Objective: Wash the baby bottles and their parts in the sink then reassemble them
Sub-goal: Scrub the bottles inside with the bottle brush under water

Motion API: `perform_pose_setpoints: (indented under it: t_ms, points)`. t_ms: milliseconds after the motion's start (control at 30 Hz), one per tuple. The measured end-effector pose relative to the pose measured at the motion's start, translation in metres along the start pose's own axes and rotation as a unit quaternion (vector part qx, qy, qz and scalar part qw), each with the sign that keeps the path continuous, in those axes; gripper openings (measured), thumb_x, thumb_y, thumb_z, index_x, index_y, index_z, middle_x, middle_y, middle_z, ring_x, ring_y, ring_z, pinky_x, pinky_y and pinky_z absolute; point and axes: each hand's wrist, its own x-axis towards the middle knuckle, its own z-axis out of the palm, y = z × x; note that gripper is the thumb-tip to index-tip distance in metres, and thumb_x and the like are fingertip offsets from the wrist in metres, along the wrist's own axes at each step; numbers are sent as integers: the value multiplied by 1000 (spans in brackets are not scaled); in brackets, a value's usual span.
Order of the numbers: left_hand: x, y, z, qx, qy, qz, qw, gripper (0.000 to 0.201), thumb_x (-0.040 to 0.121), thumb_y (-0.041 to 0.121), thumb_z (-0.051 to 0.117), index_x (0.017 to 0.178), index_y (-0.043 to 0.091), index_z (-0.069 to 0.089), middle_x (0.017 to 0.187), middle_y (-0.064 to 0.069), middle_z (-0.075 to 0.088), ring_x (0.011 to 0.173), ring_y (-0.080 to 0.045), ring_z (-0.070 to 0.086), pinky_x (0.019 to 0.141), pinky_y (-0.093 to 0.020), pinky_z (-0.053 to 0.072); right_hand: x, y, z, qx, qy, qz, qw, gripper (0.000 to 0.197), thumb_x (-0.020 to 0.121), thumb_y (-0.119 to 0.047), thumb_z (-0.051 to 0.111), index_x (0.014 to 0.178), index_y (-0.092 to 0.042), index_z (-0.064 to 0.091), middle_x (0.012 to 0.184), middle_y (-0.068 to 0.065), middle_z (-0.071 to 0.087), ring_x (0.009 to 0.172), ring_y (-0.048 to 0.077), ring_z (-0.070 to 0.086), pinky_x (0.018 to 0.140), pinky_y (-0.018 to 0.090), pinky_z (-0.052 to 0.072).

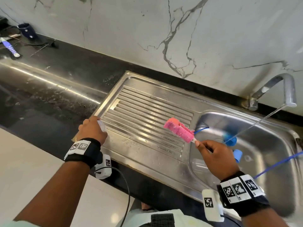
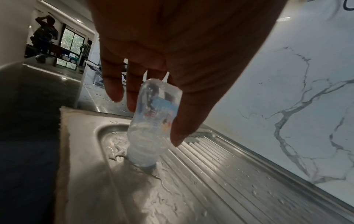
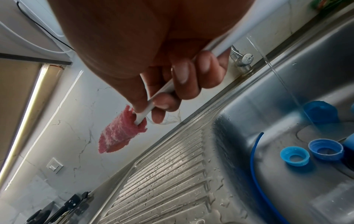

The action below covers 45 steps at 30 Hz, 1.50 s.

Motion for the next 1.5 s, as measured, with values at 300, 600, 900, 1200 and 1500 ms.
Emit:
perform_pose_setpoints:
  t_ms: [300,600,900,1200,1500]
  points:
    - [-11,15,-3,10,54,-20,998,91,76,40,84,147,15,33,151,-16,35,137,-42,34,111,-58,30,-4,14,-17,4,5,28,1000,29,93,-46,61,69,-32,67,59,-27,58,57,5,54,58,25,37]
    - [-74,152,42,-119,99,241,958,60,82,31,78,136,21,54,139,-9,53,132,-35,44,109,-48,34,-25,77,-78,10,47,88,995,31,93,-45,63,71,-26,71,60,-19,63,61,7,58,62,27,44]
    - [-151,299,141,-53,-104,433,894,40,84,34,71,121,21,66,123,-5,66,117,-31,57,104,-37,41,-62,164,-147,10,113,175,978,27,92,-49,63,77,-27,70,65,-8,66,71,18,63,69,37,51]
    - [-161,366,243,224,-281,400,843,43,86,32,73,123,12,63,125,-8,65,118,-30,61,98,-34,48,-83,226,-166,17,111,204,972,30,92,-50,63,83,-23,71,75,-5,70,75,16,65,73,39,53]
    - [-143,361,311,442,-322,334,768,59,69,32,85,120,11,61,115,-13,68,107,-34,66,95,-43,55,-66,264,-180,79,124,206,968,39,87,-59,57,86,-23,73,80,-11,73,81,8,68,77,40,56]
